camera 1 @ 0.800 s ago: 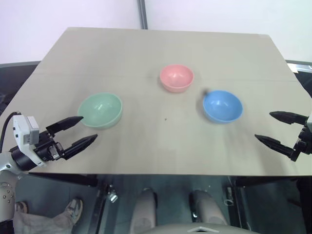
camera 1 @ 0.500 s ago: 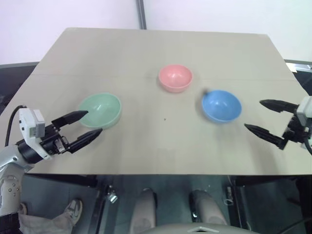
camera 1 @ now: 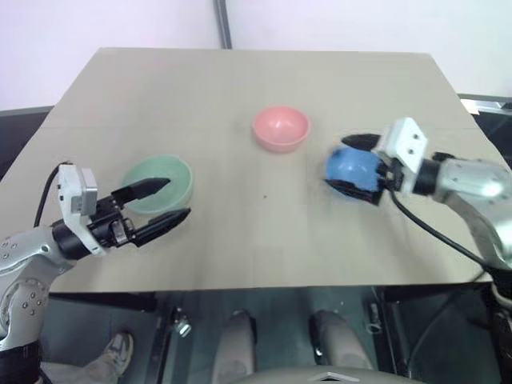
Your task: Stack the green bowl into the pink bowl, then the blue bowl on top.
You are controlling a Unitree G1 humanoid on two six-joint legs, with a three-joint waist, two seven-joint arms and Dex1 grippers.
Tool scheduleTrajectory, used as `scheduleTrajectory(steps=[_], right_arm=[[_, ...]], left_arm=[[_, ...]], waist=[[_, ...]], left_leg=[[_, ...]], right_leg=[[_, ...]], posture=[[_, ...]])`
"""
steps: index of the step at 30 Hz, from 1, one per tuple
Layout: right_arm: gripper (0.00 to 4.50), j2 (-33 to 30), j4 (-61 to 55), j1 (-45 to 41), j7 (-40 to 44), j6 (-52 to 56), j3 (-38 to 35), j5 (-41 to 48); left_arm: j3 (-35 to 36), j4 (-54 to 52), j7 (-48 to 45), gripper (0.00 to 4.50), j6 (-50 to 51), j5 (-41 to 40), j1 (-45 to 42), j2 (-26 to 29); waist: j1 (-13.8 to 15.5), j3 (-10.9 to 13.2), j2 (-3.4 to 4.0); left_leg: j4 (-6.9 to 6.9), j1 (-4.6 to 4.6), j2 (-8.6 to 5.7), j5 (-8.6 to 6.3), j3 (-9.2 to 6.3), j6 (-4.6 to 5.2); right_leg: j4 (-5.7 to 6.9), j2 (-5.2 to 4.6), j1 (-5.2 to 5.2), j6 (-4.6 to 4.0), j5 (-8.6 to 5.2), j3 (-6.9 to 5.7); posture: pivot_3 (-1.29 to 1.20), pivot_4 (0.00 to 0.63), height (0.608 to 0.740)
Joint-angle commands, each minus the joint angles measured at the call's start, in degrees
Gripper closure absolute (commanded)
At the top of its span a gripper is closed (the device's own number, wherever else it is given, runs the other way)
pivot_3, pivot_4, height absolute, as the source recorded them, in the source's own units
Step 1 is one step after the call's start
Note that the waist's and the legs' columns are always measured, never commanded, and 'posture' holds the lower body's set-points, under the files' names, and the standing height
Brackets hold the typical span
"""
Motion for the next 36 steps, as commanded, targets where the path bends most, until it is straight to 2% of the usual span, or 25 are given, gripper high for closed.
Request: scheduleTrajectory(steps=[1,5,10,13,21,27,28,29,36], right_arm=[[0.0,5.7,13.5,-8.9,1.1,-7.4,7.1,-8.4],[0.0,12.8,30.2,-17.1,1.2,-15.9,11.5,-15.2],[0.0,19.6,48.6,-24.8,1.9,-25.1,12.6,-20.4],[0.0,22.1,55.9,-27.5,2.3,-28.3,12.3,-22.3],[0.0,25.9,68.1,-32.3,1.5,-35.4,11.1,-26.1],[0.0,27.1,73.1,-34.3,1.0,-38.1,10.3,-27.8],[0.51,27.2,73.9,-34.5,0.7,-38.5,10.4,-28.2],[0.74,27.4,74.6,-34.7,0.5,-38.9,10.3,-28.5],[4.19,27.8,79.2,-35.0,-3.8,-41.6,10.4,-31.7]], left_arm=[[0.3,-3.9,-2.1,0.1,0.5,-1.4,0.3,2.0],[1.7,-6.8,-0.1,0.1,1.1,-1.1,2.9,1.2],[5.1,-10.8,4.1,0.1,2.2,-1.8,7.0,-0.4],[7.0,-12.7,6.8,0.1,2.5,-2.5,8.5,-1.6],[11.8,-14.2,14.1,0.1,4.1,-5.6,12.2,-5.9],[13.7,-12.2,15.6,0.1,3.5,-5.9,13.4,-7.3],[13.5,-12.4,15.7,0.0,3.4,-6.0,13.3,-7.3],[13.2,-12.6,15.9,0.0,3.3,-6.0,13.2,-7.3],[10.8,-12.6,16.6,0.0,2.8,-5.5,11.6,-7.2]], waist=[[0.0,0.0,0.01],[-0.2,0.0,0.02],[-0.3,0.0,0.03],[-0.2,0.0,0.04],[-0.7,0.0,0.06],[-0.8,0.0,0.06],[-0.7,0.0,0.06],[-0.7,0.0,0.06],[-0.8,0.0,0.07]], left_leg=[[-0.02,0.0,0.0,0.0,-0.01,0.0],[-0.1,-0.24,0.0,0.0,0.02,0.0],[-0.22,-0.87,0.0,0.01,-0.03,-0.02],[-0.2,-0.92,0.0,0.01,-0.04,-0.02],[-0.07,-0.85,-0.01,0.01,-0.06,-0.02],[-0.03,-0.7,-0.01,0.01,-0.07,-0.02],[0.01,-0.71,-0.02,0.01,-0.07,-0.03],[0.06,-0.7,-0.02,0.01,-0.07,-0.03],[0.12,-0.67,-0.02,0.04,-0.08,-0.07]], right_leg=[[0.01,0.0,0.0,-0.01,0.0,-0.02],[-0.03,-0.02,-0.25,0.0,0.01,-0.01],[0.02,-0.04,-0.85,-0.02,0.03,-0.09],[0.0,-0.05,-0.87,-0.02,0.03,-0.12],[0.29,-0.04,-0.87,-0.02,0.03,-0.12],[0.59,-0.02,-0.87,-0.03,0.02,-0.1],[0.65,-0.01,-0.87,-0.03,0.02,-0.1],[0.7,-0.02,-0.87,-0.03,0.02,-0.1],[0.82,-0.01,-0.87,-0.03,0.02,-0.08]], posture=[[0.0,0.15,0.74],[0.0,0.15,0.74],[0.0,0.15,0.74],[0.0,0.15,0.74],[0.0,0.15,0.74],[0.0,0.15,0.74],[0.0,0.15,0.74],[0.0,0.15,0.74],[0.0,0.15,0.74]])
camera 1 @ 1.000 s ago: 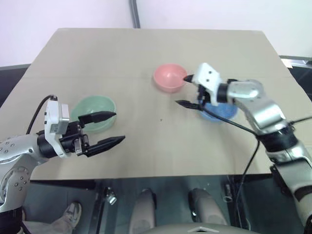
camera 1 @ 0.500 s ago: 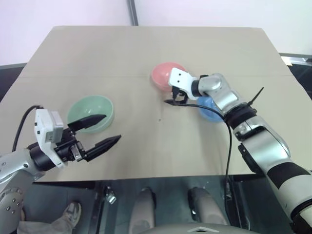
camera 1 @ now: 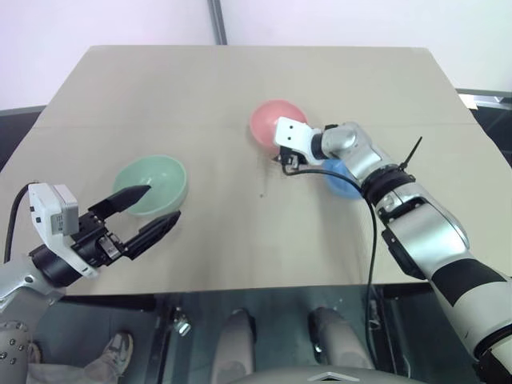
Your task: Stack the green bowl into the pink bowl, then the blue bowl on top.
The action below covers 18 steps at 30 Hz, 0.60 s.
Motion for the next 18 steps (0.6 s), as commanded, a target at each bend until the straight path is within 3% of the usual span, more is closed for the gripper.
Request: scheduleTrajectory(steps=[1,5,7,9,11,15,18], right_arm=[[4.44,-0.1,-0.5,-2.2,-2.5,-3.0,-1.4,-1.2],[4.44,-1.2,-3.1,-2.0,-2.0,-6.5,-1.6,-2.1],[4.44,-3.0,-12.0,0.9,6.4,-7.8,-2.4,1.5],[4.44,-5.7,-26.7,6.7,16.6,-2.8,-2.4,6.9],[4.44,-8.5,-39.8,12.1,21.8,4.4,-1.9,9.8],[4.44,-14.0,-61.6,22.4,26.0,16.4,-0.5,11.4],[4.44,-15.3,-69.0,26.2,26.1,23.2,0.5,11.5]], left_arm=[[-0.4,-1.1,0.2,0.0,-1.3,0.0,-0.9,0.1],[-1.1,-0.1,-0.3,0.0,-1.7,0.5,-1.7,0.3],[-1.6,0.6,-1.0,0.0,-2.1,0.7,-1.9,0.4],[-2.2,1.2,-1.6,0.0,-2.3,0.9,-2.2,0.7],[-2.5,1.9,-2.2,0.0,-2.4,1.0,-2.6,0.9],[-3.5,3.6,-3.4,0.0,-2.7,1.7,-3.6,1.2],[-4.9,4.4,-4.1,0.0,-2.9,2.4,-4.7,1.4]], waist=[[0.0,0.0,0.01],[-0.1,0.0,0.01],[0.0,0.0,0.03],[0.1,0.0,0.02],[0.5,0.0,0.02],[1.1,0.0,0.02],[1.3,0.0,0.01]], left_leg=[[0.0,-0.01,0.0,0.0,0.0,0.0],[-0.01,-0.01,0.0,0.0,0.01,0.0],[-0.02,-0.02,0.0,0.0,0.0,0.0],[-0.04,-0.04,0.0,0.0,0.0,0.0],[-0.06,-0.07,0.0,0.0,-0.05,0.0],[-0.04,-0.08,0.0,0.0,-0.06,0.0],[0.02,0.01,0.0,0.0,-0.05,0.0]], right_leg=[[0.0,0.0,-0.01,0.0,0.0,0.0],[-0.01,0.01,-0.01,0.0,0.0,0.02],[-0.03,0.01,-0.01,0.0,0.0,0.01],[-0.07,0.0,0.0,0.0,0.0,0.01],[-0.11,-0.01,0.01,0.01,0.0,-0.05],[-0.08,-0.01,0.01,0.0,-0.01,-0.06],[-0.01,0.01,0.03,0.01,-0.01,-0.05]], posture=[[0.0,0.15,0.74],[0.0,0.15,0.74],[0.0,0.15,0.74],[0.0,0.15,0.74],[0.0,0.15,0.74],[0.0,0.15,0.74],[0.0,0.15,0.74]])
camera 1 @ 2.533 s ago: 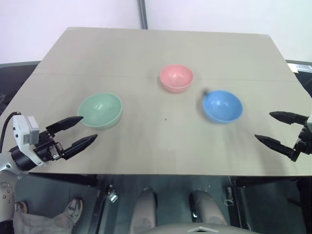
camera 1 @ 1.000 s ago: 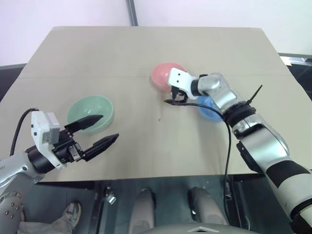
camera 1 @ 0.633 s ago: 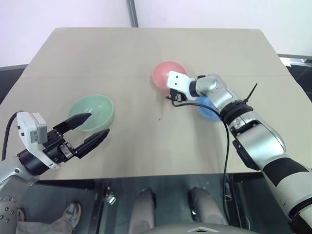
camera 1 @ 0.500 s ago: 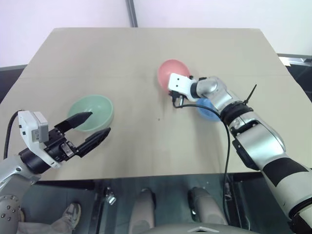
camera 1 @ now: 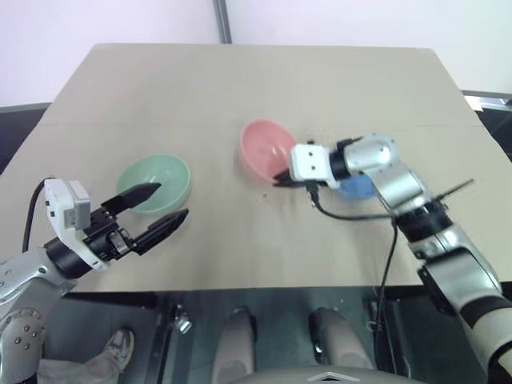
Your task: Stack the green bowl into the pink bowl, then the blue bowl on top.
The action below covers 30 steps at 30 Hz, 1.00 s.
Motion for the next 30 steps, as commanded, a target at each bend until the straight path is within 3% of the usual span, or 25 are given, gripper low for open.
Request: scheduleTrajectory(steps=[1,4,7,12,17,19,24,27,28,30], right_arm=[[4.09,-0.3,-9.0,1.1,-0.2,7.2,0.5,1.0],[2.93,0.2,-9.6,1.3,-2.5,9.4,0.8,-0.3],[1.48,1.1,-11.5,1.4,-5.7,11.1,-0.6,-0.4],[1.48,-0.1,-21.2,3.3,-4.3,16.1,-7.3,9.9],[1.48,-5.1,-33.4,8.3,-4.0,27.7,-17.6,23.9],[1.48,-7.4,-36.3,10.6,-5.2,30.3,-19.7,26.6],[1.48,-10.2,-39.2,14.4,-9.3,32.1,-21.0,28.4],[1.48,-11.1,-39.5,15.0,-11.2,31.6,-20.7,28.5],[1.45,-11.2,-39.6,15.1,-11.7,31.4,-20.5,28.6],[1.45,-11.6,-39.6,15.3,-12.6,30.9,-20.4,28.7]], left_arm=[[-0.9,0.4,-1.2,0.0,-1.4,0.8,-1.4,0.9],[-1.8,1.1,-1.9,0.0,-1.6,1.6,-2.2,1.3],[-2.3,0.4,0.1,0.0,-1.4,4.4,-1.9,2.0],[-4.1,-4.5,13.8,0.0,3.1,21.3,0.3,6.9],[-6.5,-9.2,17.3,0.0,15.2,24.6,-2.0,15.2],[-9.6,-9.8,15.9,0.0,14.7,26.1,-3.8,18.3],[-19.3,-7.7,15.9,0.0,15.1,33.6,-8.0,26.2],[-22.8,-6.6,15.4,0.0,14.9,35.6,-10.1,27.6],[-23.6,-6.2,15.1,0.5,14.9,36.1,-10.5,27.9],[-24.7,-5.6,14.7,1.06,15.1,37.2,-10.9,27.9]], waist=[[-0.2,0.0,0.0],[-0.2,0.0,-0.02],[0.0,0.0,-0.02],[0.2,0.0,-0.06],[0.8,0.0,-0.09],[0.7,0.0,-0.09],[0.0,0.0,-0.04],[-0.1,0.0,-0.02],[-0.1,0.0,-0.02],[0.0,0.0,-0.02]], left_leg=[[0.0,0.05,0.01,0.0,0.02,0.0],[0.0,0.26,0.02,0.08,0.03,-0.11],[0.0,0.36,0.02,0.08,0.05,-0.12],[-0.08,0.33,0.02,0.08,0.07,-0.12],[-0.11,0.21,-0.01,0.08,0.06,-0.12],[-0.09,0.25,-0.02,0.08,0.05,-0.12],[-0.14,0.39,0.01,0.08,0.12,-0.12],[-0.17,0.41,0.0,0.08,0.24,-0.12],[-0.17,0.4,0.01,0.07,0.24,-0.11],[-0.18,0.34,0.01,0.07,0.23,-0.11]], right_leg=[[0.03,0.03,0.0,0.0,0.0,0.04],[0.06,0.09,0.15,0.0,-0.01,0.1],[0.03,0.08,0.25,0.0,-0.02,0.13],[-0.02,0.07,0.23,-0.01,-0.02,0.16],[-0.09,-0.01,0.2,-0.01,-0.02,0.09],[-0.07,-0.02,0.23,0.0,-0.03,0.08],[-0.03,0.07,0.2,-0.01,-0.04,0.2],[-0.02,0.06,0.16,-0.01,-0.04,0.31],[-0.04,0.07,0.15,-0.01,-0.05,0.31],[-0.07,0.06,0.11,-0.01,-0.05,0.31]], posture=[[0.0,0.15,0.74],[0.0,0.15,0.74],[0.0,0.15,0.74],[0.0,0.15,0.74],[0.0,0.15,0.74],[0.0,0.15,0.74],[0.0,0.15,0.74],[0.0,0.15,0.74],[0.0,0.15,0.74],[0.0,0.15,0.74]])
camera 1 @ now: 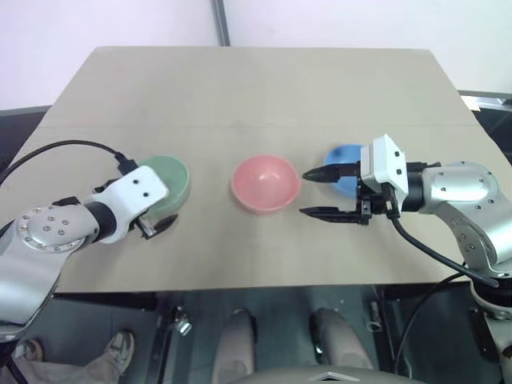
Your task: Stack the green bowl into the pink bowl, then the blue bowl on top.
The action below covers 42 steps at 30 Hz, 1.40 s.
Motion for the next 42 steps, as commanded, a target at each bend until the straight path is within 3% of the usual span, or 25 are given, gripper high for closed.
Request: scheduleTrajectory(steps=[1,7,16,19,23,30,33,40,42], right_arm=[[1.45,-0.9,-2.3,0.2,-1.8,-1.2,-0.9,1.0],[1.45,-1.6,-2.4,0.6,-2.8,-2.6,-0.9,1.6],[1.45,-2.6,-2.0,1.2,-3.4,-4.9,-0.5,1.7],[1.45,-3.0,-1.8,1.7,-3.5,-5.4,-0.6,1.8],[1.45,-3.6,-1.6,2.4,-3.7,-5.6,-1.1,2.0],[1.45,-5.3,-3.0,4.9,-6.6,-3.7,-4.2,3.2],[1.45,-6.7,-4.7,7.0,-8.0,-3.1,-5.7,3.7],[1.45,-8.3,-8.6,9.9,-11.8,-0.5,-8.1,5.6],[1.45,-8.7,-9.3,10.6,-12.6,0.0,-8.7,6.0]], left_arm=[[-1.1,0.6,-1.0,1.58,-0.4,2.8,-1.1,1.0],[-2.6,1.6,-2.3,4.41,-0.7,4.8,-1.5,0.3],[-0.9,1.2,-4.5,4.41,-4.6,5.3,-2.4,-1.7],[1.5,2.4,-10.4,4.41,-20.8,2.3,-6.6,-4.1],[3.7,2.7,-17.1,4.41,-20.2,-3.7,-12.7,-2.9],[-8.0,7.5,-30.0,4.41,-29.5,-5.2,-28.4,-4.0],[-15.6,11.8,-34.6,3.66,-33.2,-1.6,-35.7,-6.9],[-23.3,22.4,-35.8,0.35,-42.4,7.9,-43.7,-13.7],[-22.4,23.4,-35.6,0.35,-42.8,7.4,-44.4,-15.1]], waist=[[0.1,0.0,0.0],[0.3,0.0,-0.01],[0.3,0.0,-0.02],[0.6,0.0,-0.04],[0.6,0.0,-0.05],[0.7,0.0,-0.04],[0.8,0.0,-0.03],[0.4,0.0,-0.03],[0.4,0.0,-0.03]], left_leg=[[0.0,-0.05,0.0,0.0,0.0,0.0],[0.01,-0.19,0.0,0.0,-0.02,0.0],[0.03,-0.19,0.0,0.0,-0.03,0.0],[0.04,-0.23,-0.01,0.0,-0.04,0.0],[0.18,-0.36,-0.01,0.0,-0.15,0.0],[0.26,-0.44,-0.01,0.0,-0.24,0.0],[0.3,-0.44,-0.02,0.0,-0.25,0.01],[0.39,-0.48,-0.01,0.0,-0.28,0.01],[0.4,-0.5,0.0,0.01,-0.33,0.01]], right_leg=[[0.0,0.0,-0.04,0.0,0.0,0.0],[-0.01,-0.01,-0.14,0.0,0.0,-0.02],[0.0,-0.01,-0.14,0.0,0.01,-0.03],[0.01,-0.02,-0.14,0.0,0.01,-0.06],[0.01,-0.02,-0.14,0.0,0.02,-0.17],[0.04,-0.01,-0.13,0.01,0.01,-0.25],[0.04,-0.01,-0.1,0.02,0.02,-0.26],[0.07,0.03,-0.11,0.02,0.03,-0.24],[0.08,0.05,-0.11,0.02,0.03,-0.27]], posture=[[0.0,0.15,0.74],[0.0,0.15,0.74],[0.0,0.15,0.74],[0.0,0.15,0.74],[0.0,0.15,0.74],[0.0,0.15,0.74],[0.0,0.15,0.74],[0.0,0.15,0.74],[0.0,0.15,0.74]])
